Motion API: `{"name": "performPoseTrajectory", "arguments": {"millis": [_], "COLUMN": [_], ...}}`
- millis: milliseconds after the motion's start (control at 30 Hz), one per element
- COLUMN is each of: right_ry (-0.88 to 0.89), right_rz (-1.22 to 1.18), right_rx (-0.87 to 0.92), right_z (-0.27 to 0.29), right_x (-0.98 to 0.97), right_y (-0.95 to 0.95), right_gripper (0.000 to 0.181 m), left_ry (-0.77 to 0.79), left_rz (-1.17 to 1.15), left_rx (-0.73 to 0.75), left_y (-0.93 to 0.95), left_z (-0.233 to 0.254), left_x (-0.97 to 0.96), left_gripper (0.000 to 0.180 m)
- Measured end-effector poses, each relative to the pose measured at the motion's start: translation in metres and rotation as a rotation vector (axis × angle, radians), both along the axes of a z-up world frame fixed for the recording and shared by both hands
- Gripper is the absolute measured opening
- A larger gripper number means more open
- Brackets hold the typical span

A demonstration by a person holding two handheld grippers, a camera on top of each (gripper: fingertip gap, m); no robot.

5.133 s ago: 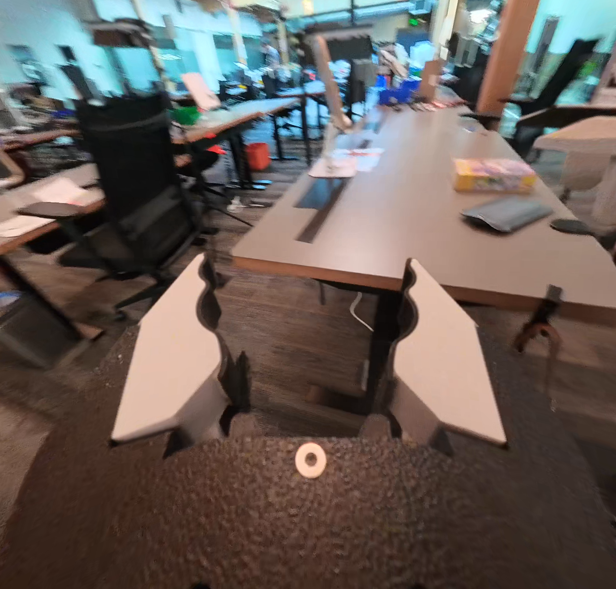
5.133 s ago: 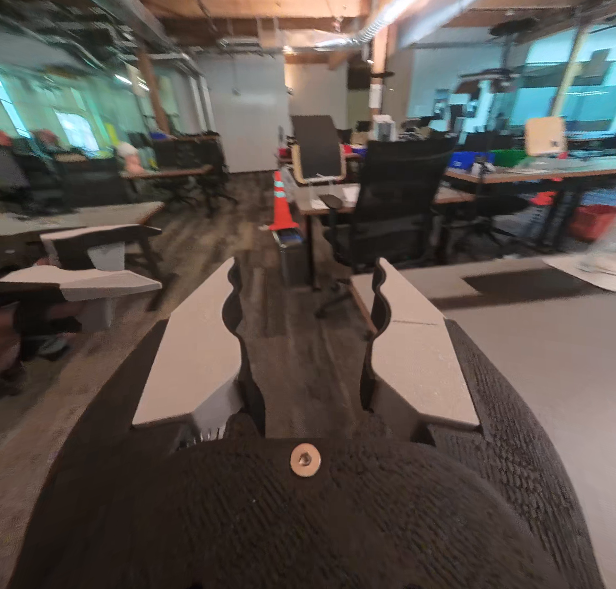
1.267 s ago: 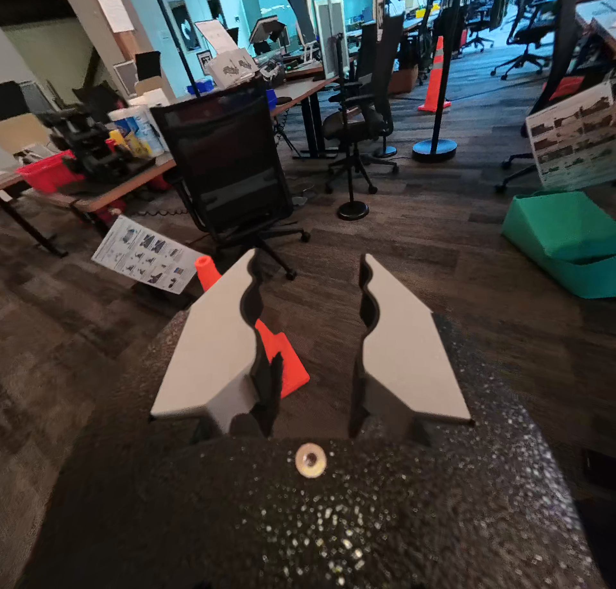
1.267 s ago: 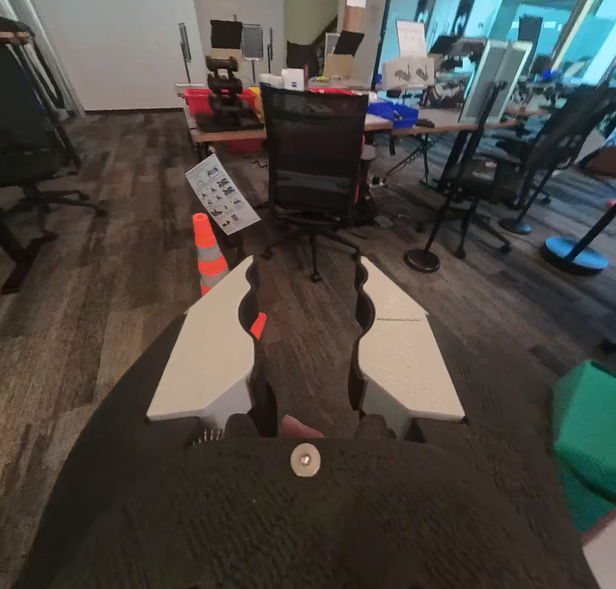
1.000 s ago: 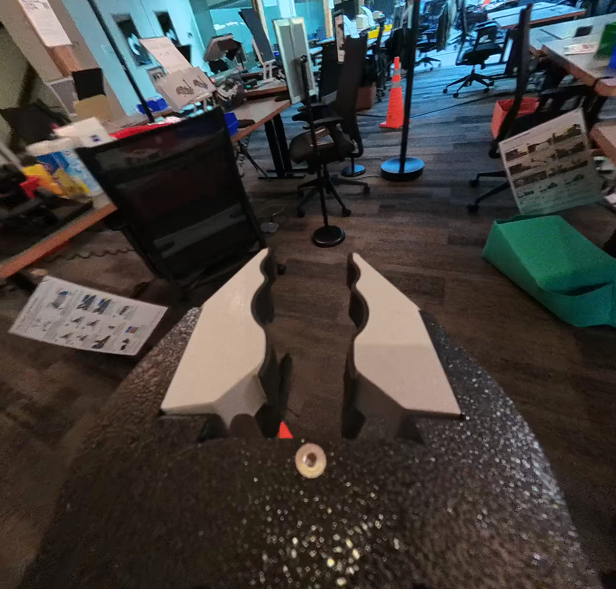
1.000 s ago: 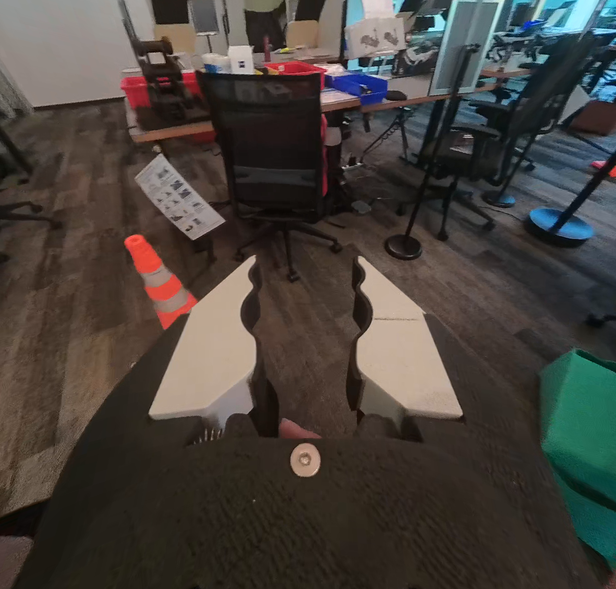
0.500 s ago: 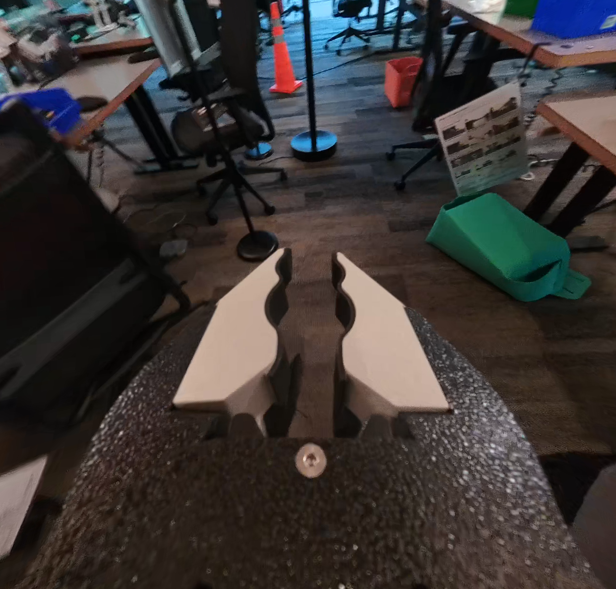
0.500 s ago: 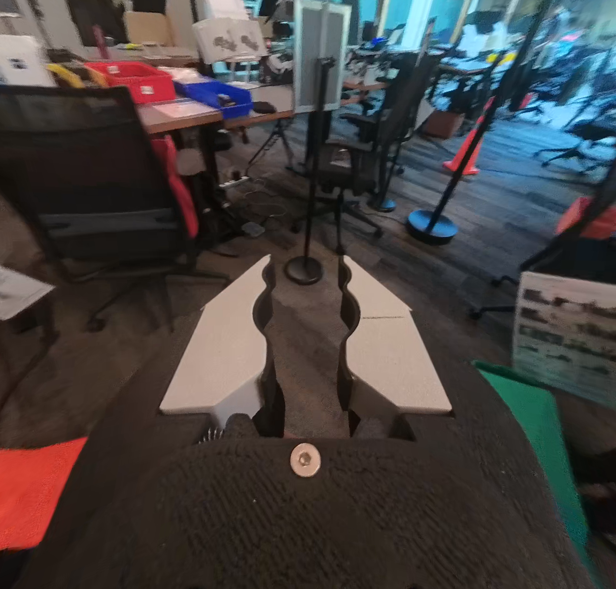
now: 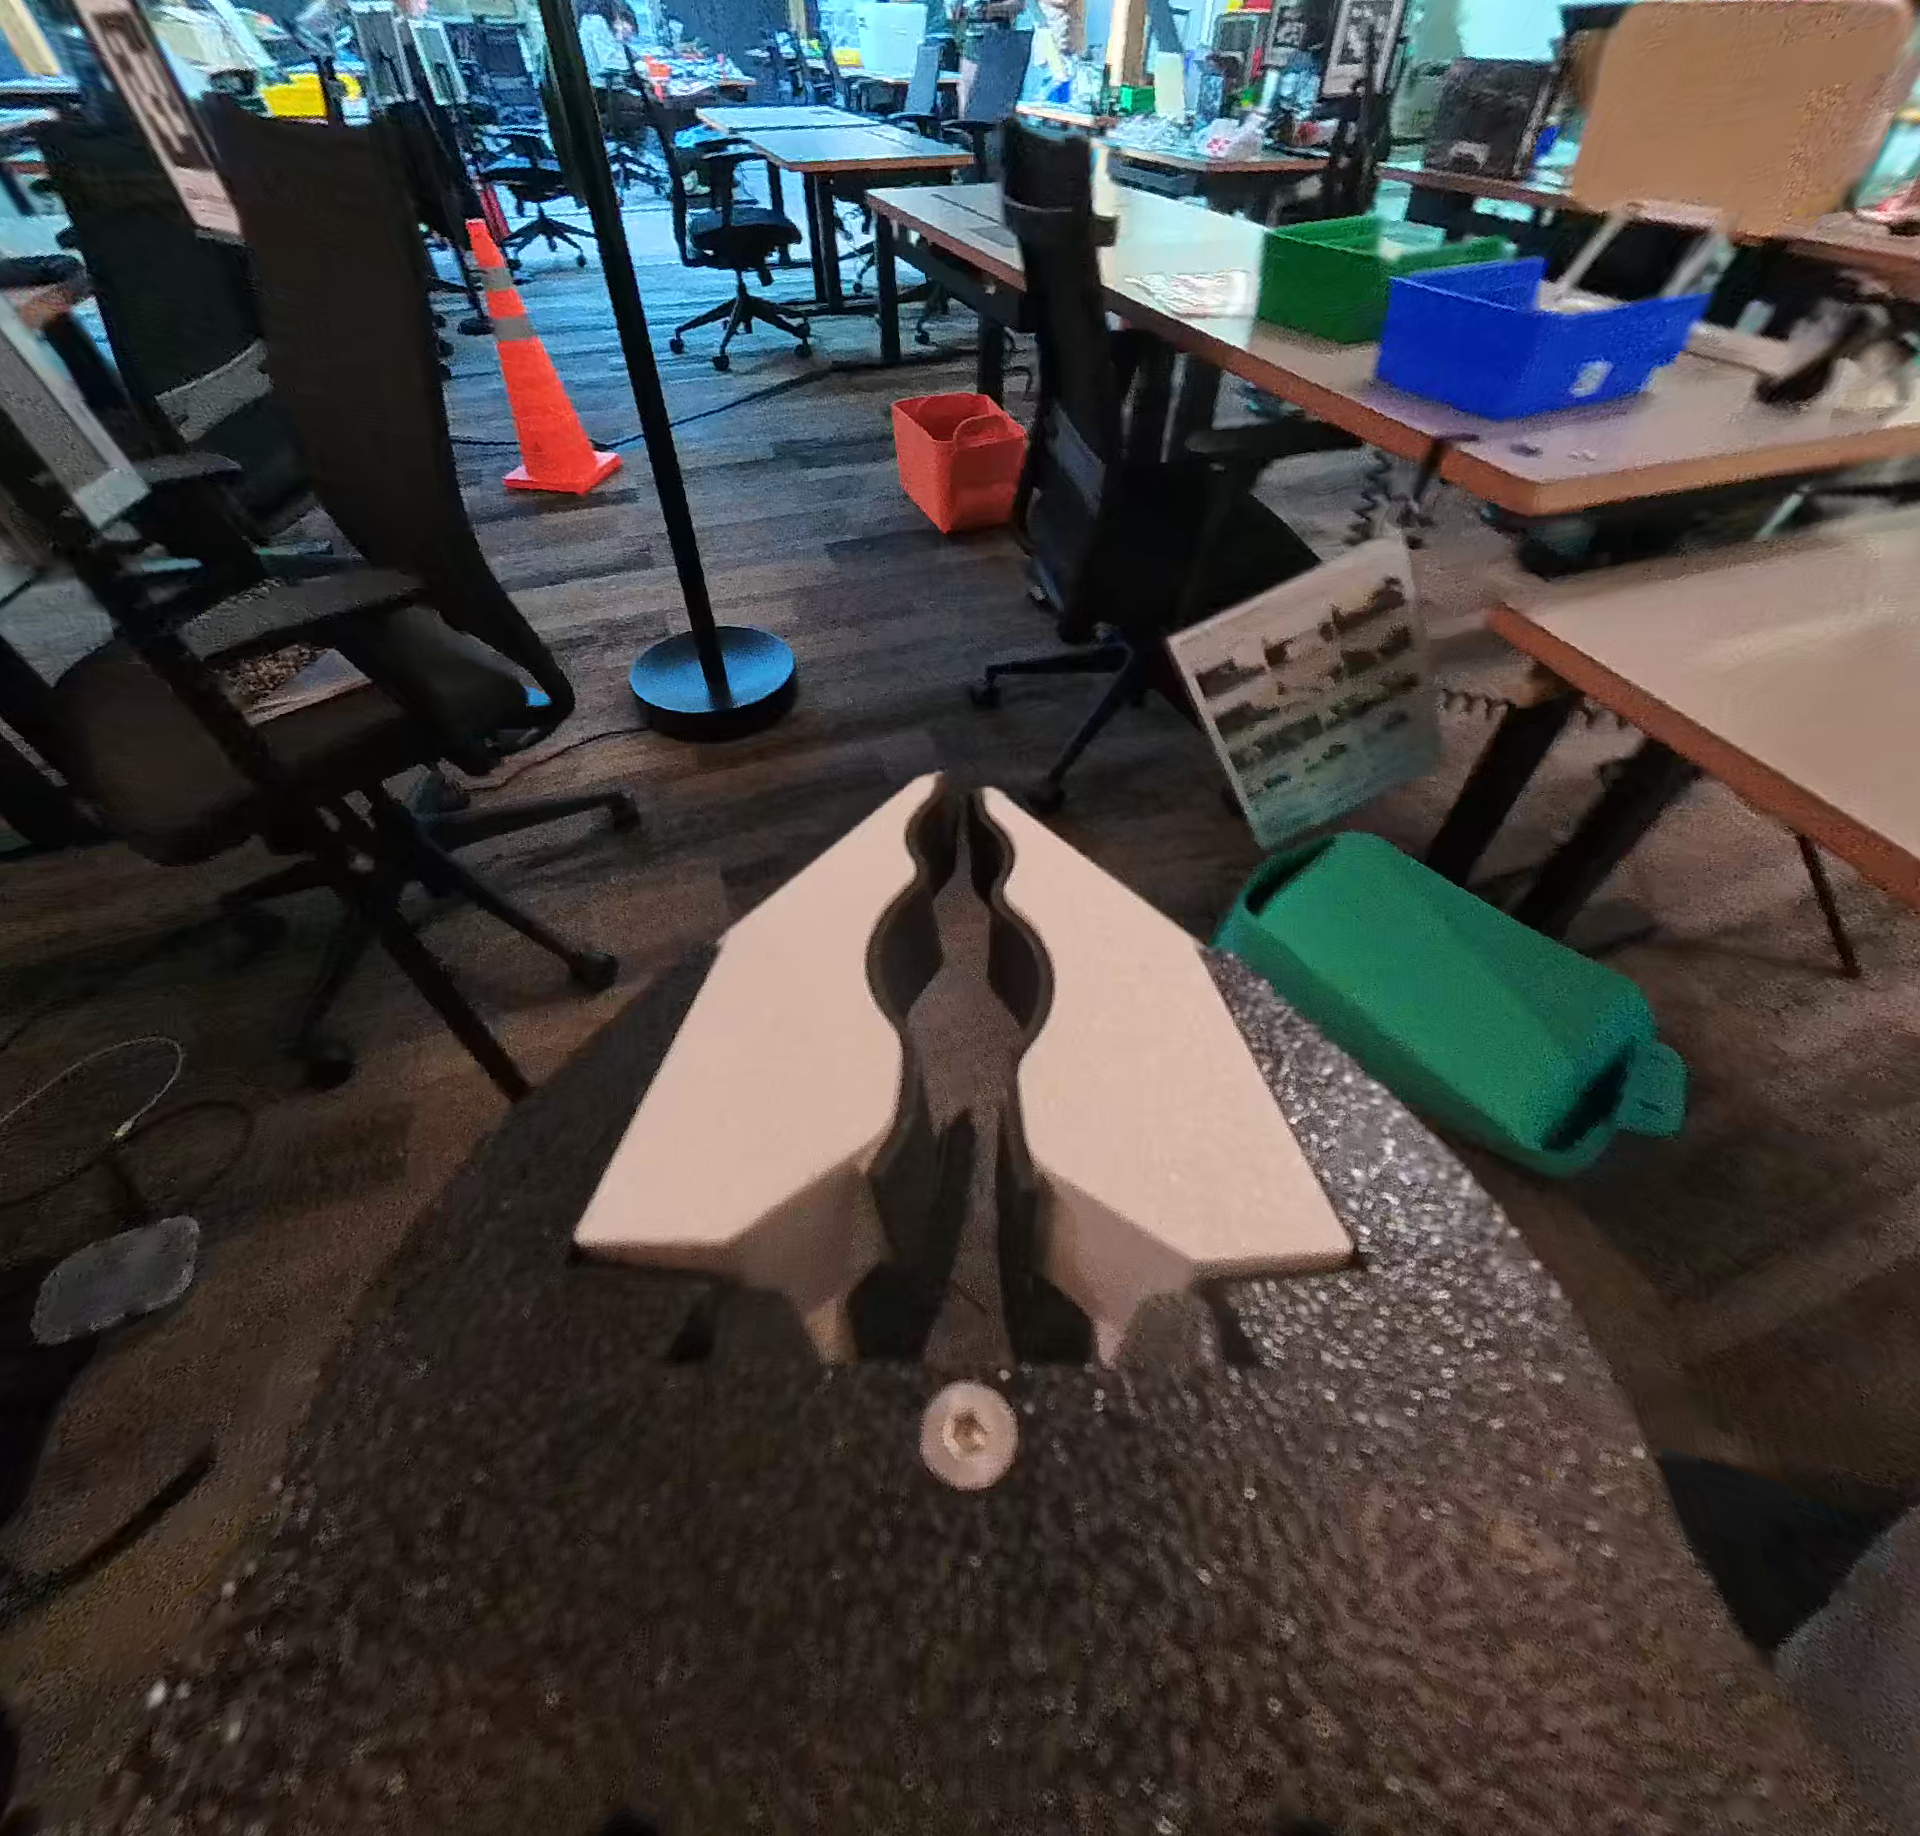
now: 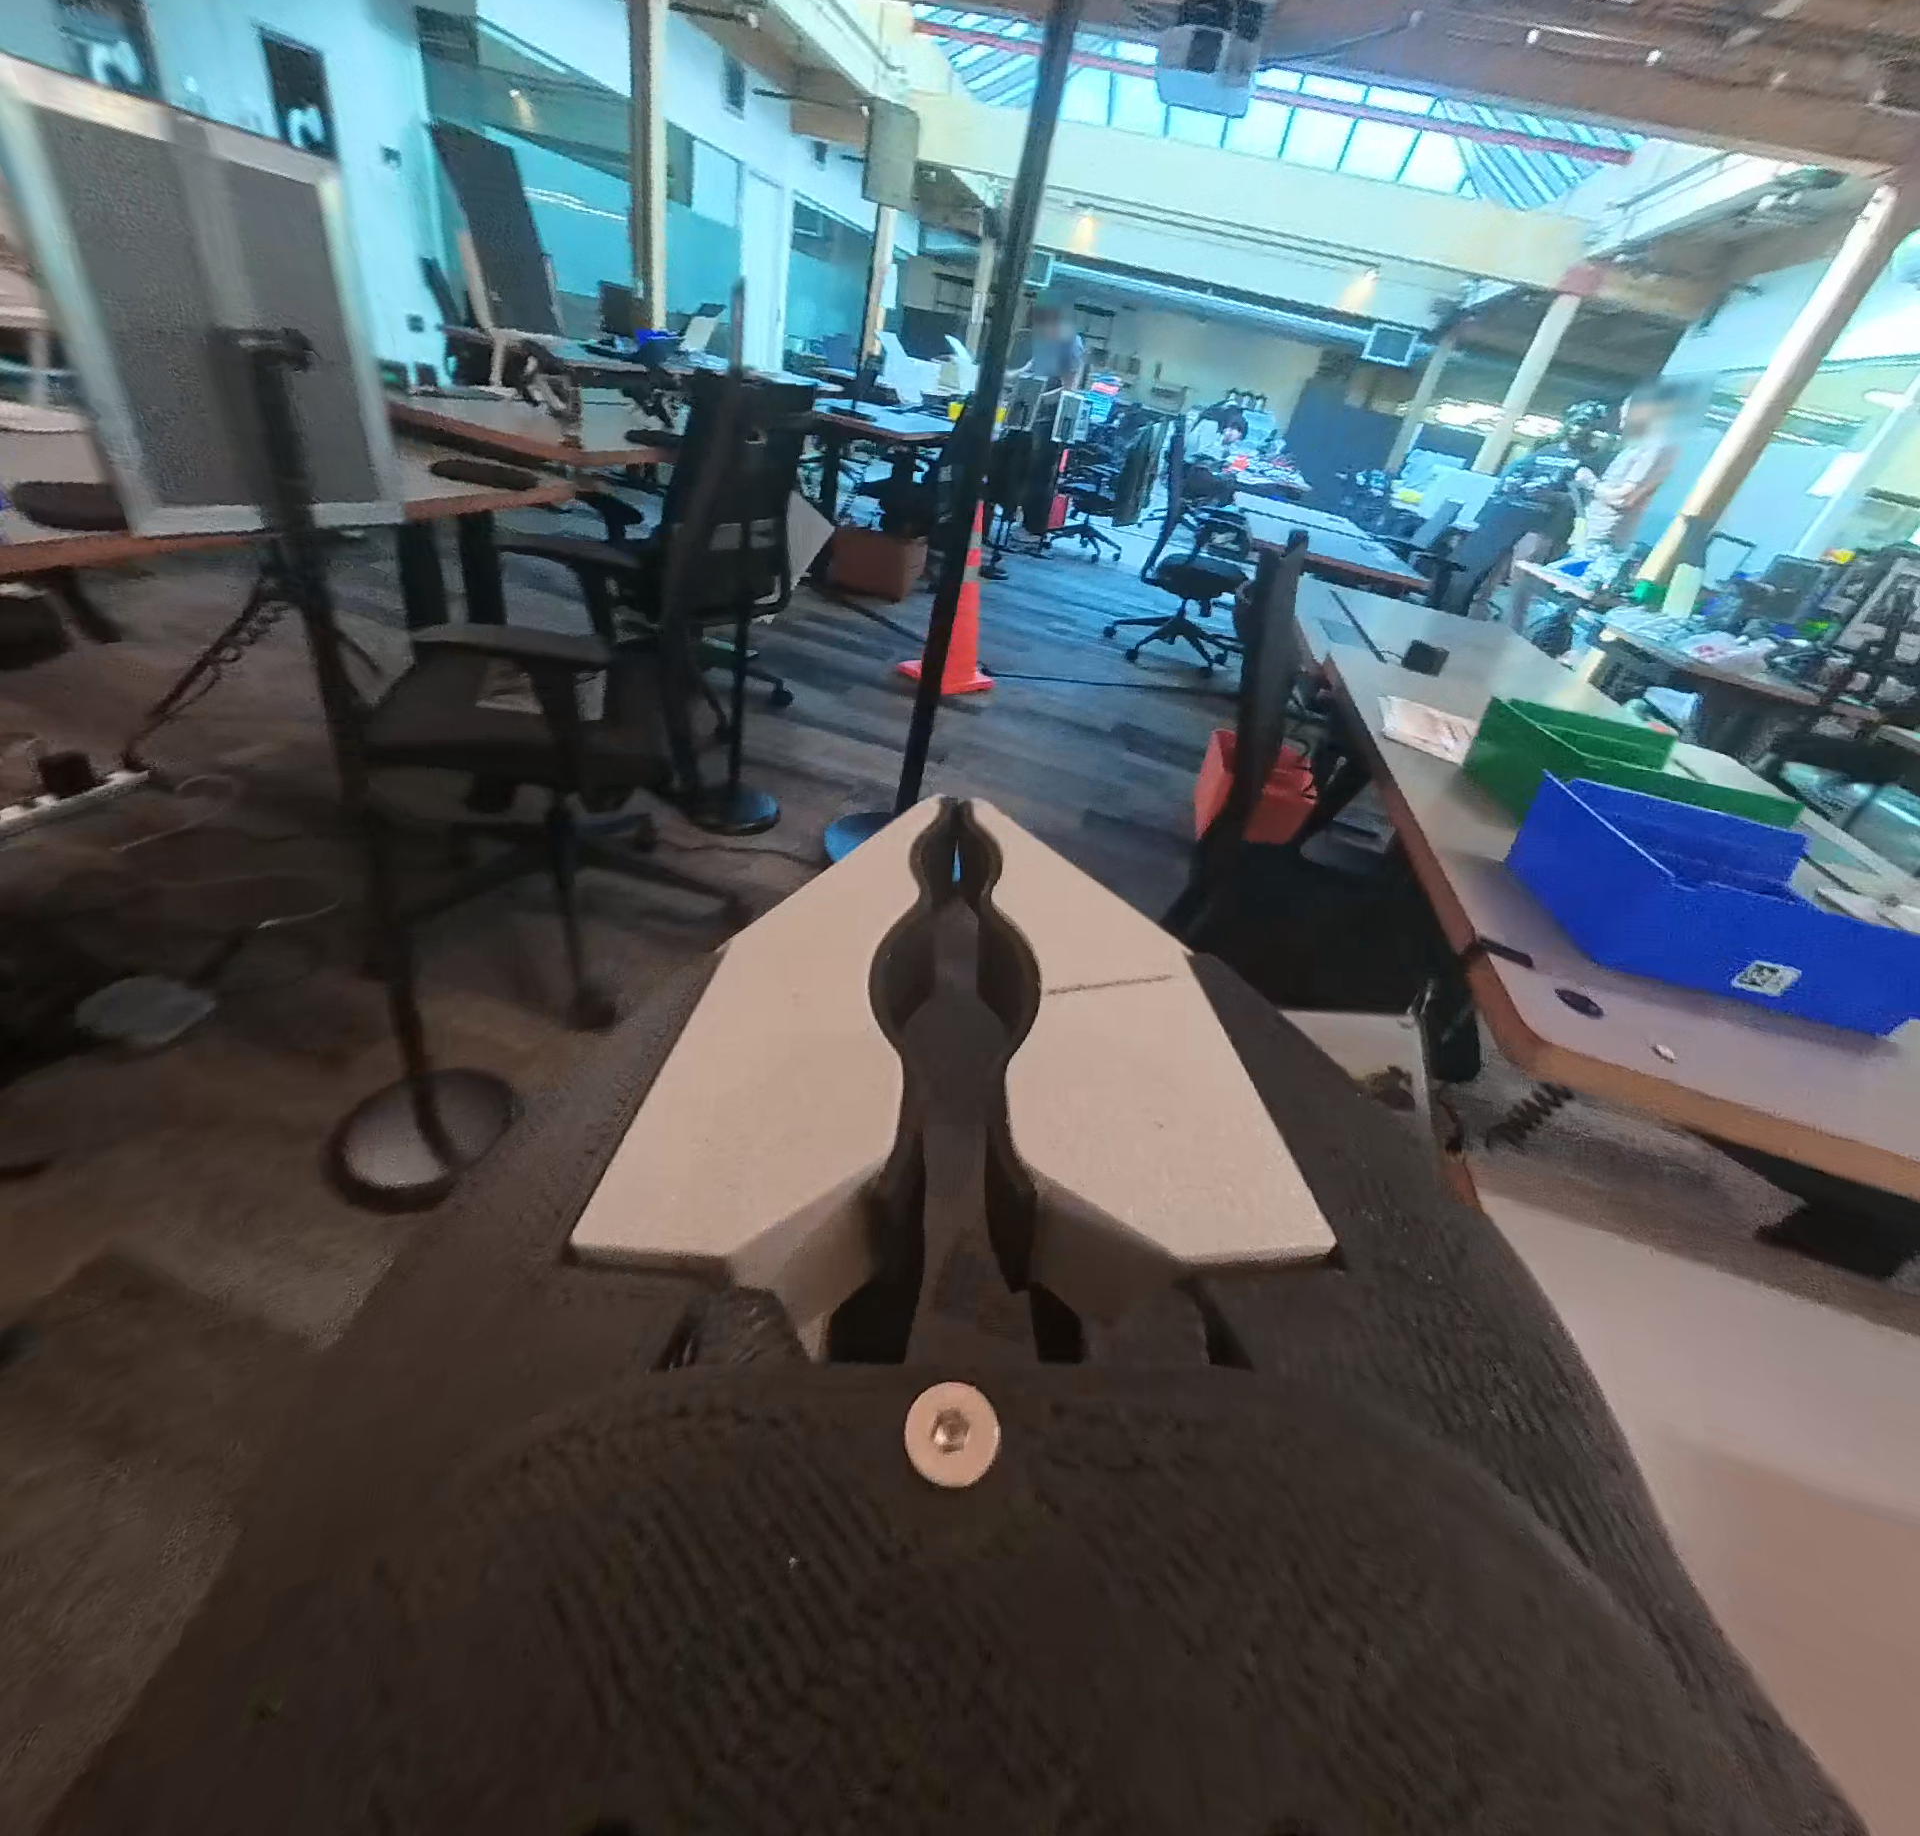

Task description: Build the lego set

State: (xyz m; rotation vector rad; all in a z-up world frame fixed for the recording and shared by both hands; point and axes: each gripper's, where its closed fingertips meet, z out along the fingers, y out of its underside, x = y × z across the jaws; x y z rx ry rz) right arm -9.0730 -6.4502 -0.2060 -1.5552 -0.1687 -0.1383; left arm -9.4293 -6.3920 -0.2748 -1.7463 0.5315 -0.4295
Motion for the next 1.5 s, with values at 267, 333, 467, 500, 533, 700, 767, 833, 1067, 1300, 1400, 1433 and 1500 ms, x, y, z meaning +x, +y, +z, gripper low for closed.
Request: {"name": "performPoseTrajectory", "arguments": {"millis": [267, 333, 467, 500, 533, 700, 767, 833, 1067, 1300, 1400, 1433, 1500], "right_ry": [-0.016, 0.021, -0.033, -0.026, -0.014, 0.038, 0.055, 0.004, -0.030, -0.068, -0.016, -0.004, -0.032], "right_rz": [-0.020, 0.015, -0.003, -0.010, -0.021, -0.092, -0.080, -0.063, -0.149, -0.133, -0.057, -0.023, 0.020], "right_rx": [0.014, 0.003, -0.032, -0.022, -0.009, 0.049, 0.045, 0.075, 0.177, 0.279, 0.311, 0.288, 0.297], "right_z": [0.029, 0.023, 0.004, 0.002, 0.000, 0.006, 0.020, 0.042, 0.072, 0.087, 0.102, 0.106, 0.115], "right_x": [0.052, 0.053, 0.070, 0.077, 0.085, 0.130, 0.141, 0.150, 0.207, 0.267, 0.284, 0.287, 0.295], "right_y": [0.221, 0.268, 0.358, 0.381, 0.404, 0.538, 0.597, 0.647, 0.773, 0.933, 1.014, 1.042, 1.088], "right_gripper": [0.000, 0.000, 0.000, 0.000, 0.000, 0.000, 0.000, 0.000, 0.000, 0.000, 0.000, 0.000, 0.000], "left_ry": [0.055, 0.043, 0.059, 0.050, 0.041, 0.073, 0.053, 0.032, 0.012, -0.024, -0.046, -0.043, -0.022], "left_rz": [-0.033, -0.039, 0.010, 0.018, 0.016, 0.013, -0.030, -0.083, -0.305, -0.379, -0.452, -0.492, -0.544], "left_rx": [0.094, 0.077, 0.020, 0.009, -0.002, -0.015, -0.039, -0.003, 0.045, 0.092, 0.040, 0.038, 0.090], "left_y": [0.233, 0.277, 0.363, 0.386, 0.411, 0.556, 0.616, 0.673, 0.841, 1.009, 1.072, 1.090, 1.126], "left_z": [0.049, 0.048, 0.020, 0.013, 0.005, -0.005, 0.005, 0.021, 0.049, 0.044, 0.053, 0.059, 0.070], "left_x": [0.076, 0.084, 0.086, 0.087, 0.090, 0.114, 0.134, 0.161, 0.285, 0.390, 0.448, 0.467, 0.501], "left_gripper": [0.001, 0.001, 0.002, 0.003, 0.003, 0.001, 0.001, 0.001, 0.001, 0.000, 0.001, 0.001, 0.000]}}
